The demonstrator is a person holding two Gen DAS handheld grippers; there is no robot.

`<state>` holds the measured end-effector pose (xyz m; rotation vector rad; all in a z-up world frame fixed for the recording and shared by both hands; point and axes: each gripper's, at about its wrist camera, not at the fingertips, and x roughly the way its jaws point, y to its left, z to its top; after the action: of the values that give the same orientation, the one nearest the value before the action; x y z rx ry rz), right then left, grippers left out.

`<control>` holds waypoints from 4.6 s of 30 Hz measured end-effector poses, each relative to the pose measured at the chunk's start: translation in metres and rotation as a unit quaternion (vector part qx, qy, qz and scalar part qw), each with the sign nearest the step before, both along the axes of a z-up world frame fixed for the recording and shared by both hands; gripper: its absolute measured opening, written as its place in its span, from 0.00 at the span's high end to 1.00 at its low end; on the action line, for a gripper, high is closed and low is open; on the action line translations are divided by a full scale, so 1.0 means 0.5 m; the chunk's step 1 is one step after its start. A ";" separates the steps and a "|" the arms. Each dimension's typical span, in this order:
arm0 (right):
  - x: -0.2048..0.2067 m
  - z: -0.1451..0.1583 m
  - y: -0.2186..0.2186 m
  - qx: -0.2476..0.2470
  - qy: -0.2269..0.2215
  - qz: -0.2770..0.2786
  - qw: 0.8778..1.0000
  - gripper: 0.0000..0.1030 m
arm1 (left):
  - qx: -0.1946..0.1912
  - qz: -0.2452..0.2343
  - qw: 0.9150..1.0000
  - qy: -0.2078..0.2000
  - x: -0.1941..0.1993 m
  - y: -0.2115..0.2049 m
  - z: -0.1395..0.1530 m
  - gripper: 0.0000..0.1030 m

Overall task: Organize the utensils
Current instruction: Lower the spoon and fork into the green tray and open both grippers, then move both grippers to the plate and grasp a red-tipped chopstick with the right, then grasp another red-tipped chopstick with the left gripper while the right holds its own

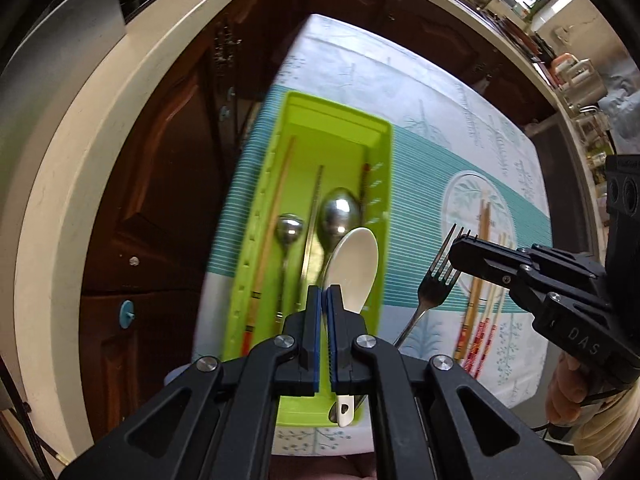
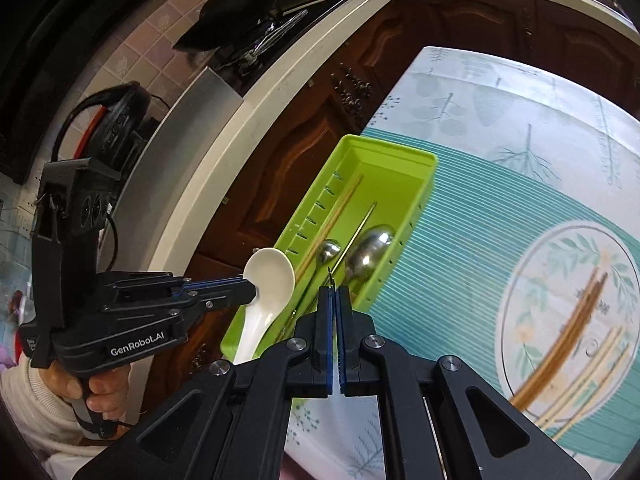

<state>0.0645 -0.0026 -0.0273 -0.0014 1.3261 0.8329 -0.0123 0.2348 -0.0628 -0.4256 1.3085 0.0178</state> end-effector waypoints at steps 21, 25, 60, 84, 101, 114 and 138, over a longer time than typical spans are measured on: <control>0.042 -0.119 0.082 -0.053 0.001 -0.029 0.998 0.74 | 0.022 -0.023 1.000 0.003 0.039 -0.007 -0.099 0.48; 0.024 -0.102 0.052 -0.043 0.008 -0.049 0.998 0.74 | 0.039 -0.037 0.999 0.006 0.038 -0.029 -0.091 0.46; -0.066 -0.106 -0.483 -0.113 0.058 -0.293 0.948 0.70 | 0.065 -0.199 0.978 -0.013 0.140 -0.433 -0.026 0.15; -0.048 -0.252 -0.435 -0.245 0.043 -0.256 0.934 0.90 | 0.059 -0.201 0.978 0.022 0.155 -0.492 -0.107 0.17; -0.052 -0.255 -0.511 -0.186 0.084 -0.325 0.924 0.95 | -0.015 -0.263 0.963 0.049 0.149 -0.590 -0.122 0.60; -0.083 -0.242 -0.598 -0.149 0.092 -0.341 0.924 0.95 | -0.034 -0.265 0.959 0.097 0.146 -0.640 -0.175 0.71; -0.079 -0.245 -0.622 -0.135 0.086 -0.337 0.928 0.95 | 0.126 -0.293 0.937 0.145 0.159 -0.753 -0.196 0.82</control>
<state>0.0249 -0.3138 -0.1496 0.3019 1.4657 0.0633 0.0669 -0.1419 -0.1608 0.2059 1.6585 -0.2574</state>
